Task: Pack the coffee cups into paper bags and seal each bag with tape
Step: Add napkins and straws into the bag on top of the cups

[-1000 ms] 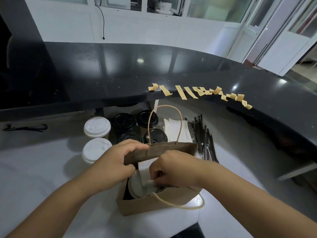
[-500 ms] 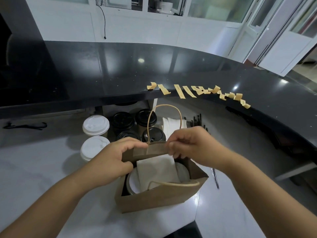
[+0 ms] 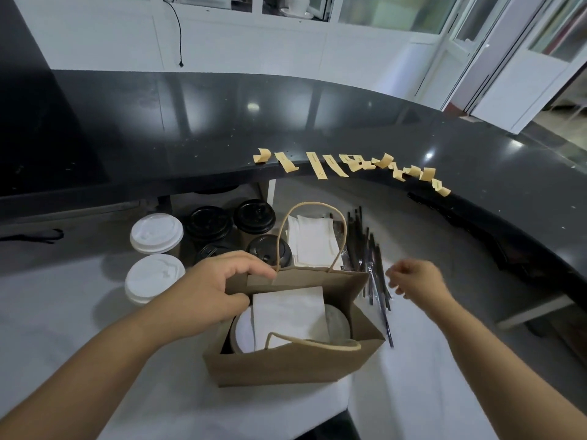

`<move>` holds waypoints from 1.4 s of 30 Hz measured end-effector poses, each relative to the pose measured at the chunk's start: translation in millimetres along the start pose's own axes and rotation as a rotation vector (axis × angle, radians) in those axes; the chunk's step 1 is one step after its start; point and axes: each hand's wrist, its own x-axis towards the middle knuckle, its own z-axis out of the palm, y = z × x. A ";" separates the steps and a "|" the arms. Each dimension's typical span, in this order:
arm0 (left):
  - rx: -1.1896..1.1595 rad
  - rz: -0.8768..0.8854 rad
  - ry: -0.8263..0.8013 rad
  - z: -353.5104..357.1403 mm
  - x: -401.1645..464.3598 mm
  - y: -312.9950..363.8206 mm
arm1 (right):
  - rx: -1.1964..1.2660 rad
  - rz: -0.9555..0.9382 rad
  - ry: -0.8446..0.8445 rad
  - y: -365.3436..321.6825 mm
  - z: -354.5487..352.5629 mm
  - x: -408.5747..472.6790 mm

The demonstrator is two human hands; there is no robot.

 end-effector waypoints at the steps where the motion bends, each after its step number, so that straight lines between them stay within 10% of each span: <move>1: 0.007 0.002 -0.003 0.5 2.5 0.3 | -0.117 0.034 -0.010 11.8 7.4 4.3; 8: 0.012 -0.016 -0.061 -3.7 16.2 2.1 | -0.614 0.150 -0.110 38.3 42.7 -7.3; 42: 0.043 -0.004 -0.113 -13.0 33.3 7.4 | 0.401 0.320 -0.001 37.5 28.2 7.7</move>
